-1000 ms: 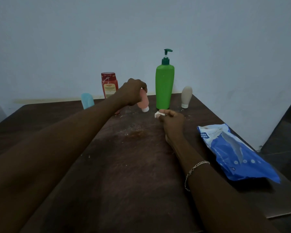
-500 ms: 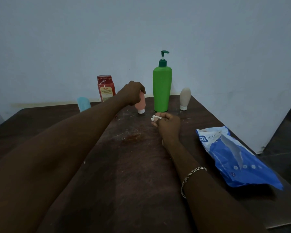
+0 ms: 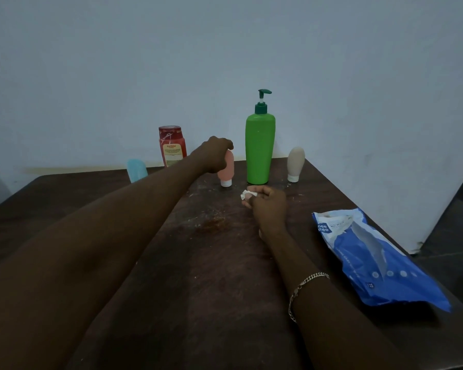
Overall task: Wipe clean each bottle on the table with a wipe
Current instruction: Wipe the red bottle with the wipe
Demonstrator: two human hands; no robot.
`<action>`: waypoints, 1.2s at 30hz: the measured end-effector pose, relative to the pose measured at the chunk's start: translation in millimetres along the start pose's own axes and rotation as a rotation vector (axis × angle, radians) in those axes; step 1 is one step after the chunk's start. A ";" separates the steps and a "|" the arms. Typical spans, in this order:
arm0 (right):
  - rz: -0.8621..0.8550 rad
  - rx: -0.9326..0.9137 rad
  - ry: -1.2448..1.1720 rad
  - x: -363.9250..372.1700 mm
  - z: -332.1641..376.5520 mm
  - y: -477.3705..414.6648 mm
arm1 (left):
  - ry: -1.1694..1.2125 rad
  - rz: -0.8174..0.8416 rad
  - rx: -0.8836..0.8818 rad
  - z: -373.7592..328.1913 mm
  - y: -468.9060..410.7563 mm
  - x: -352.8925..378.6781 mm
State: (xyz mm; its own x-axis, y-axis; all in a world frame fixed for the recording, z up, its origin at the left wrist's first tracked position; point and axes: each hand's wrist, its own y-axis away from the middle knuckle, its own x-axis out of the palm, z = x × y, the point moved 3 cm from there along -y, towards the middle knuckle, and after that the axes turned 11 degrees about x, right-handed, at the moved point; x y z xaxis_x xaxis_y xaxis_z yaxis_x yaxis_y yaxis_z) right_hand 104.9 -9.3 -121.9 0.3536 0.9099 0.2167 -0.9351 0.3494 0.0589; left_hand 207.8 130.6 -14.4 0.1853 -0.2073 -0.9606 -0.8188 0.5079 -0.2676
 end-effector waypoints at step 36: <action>0.147 -0.139 0.332 7.1 11.1 30.3 | 0.698 -0.503 -0.536 41.4 219.0 -41.3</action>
State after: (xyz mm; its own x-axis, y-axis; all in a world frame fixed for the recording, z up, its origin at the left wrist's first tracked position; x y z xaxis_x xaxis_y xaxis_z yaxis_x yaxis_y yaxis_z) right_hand 78.8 5.3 -107.8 0.2256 0.9673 -0.1157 -0.9724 0.2164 -0.0870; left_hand 43.3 285.0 -36.4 0.3573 -0.8232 -0.4412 -0.9010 -0.1793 -0.3951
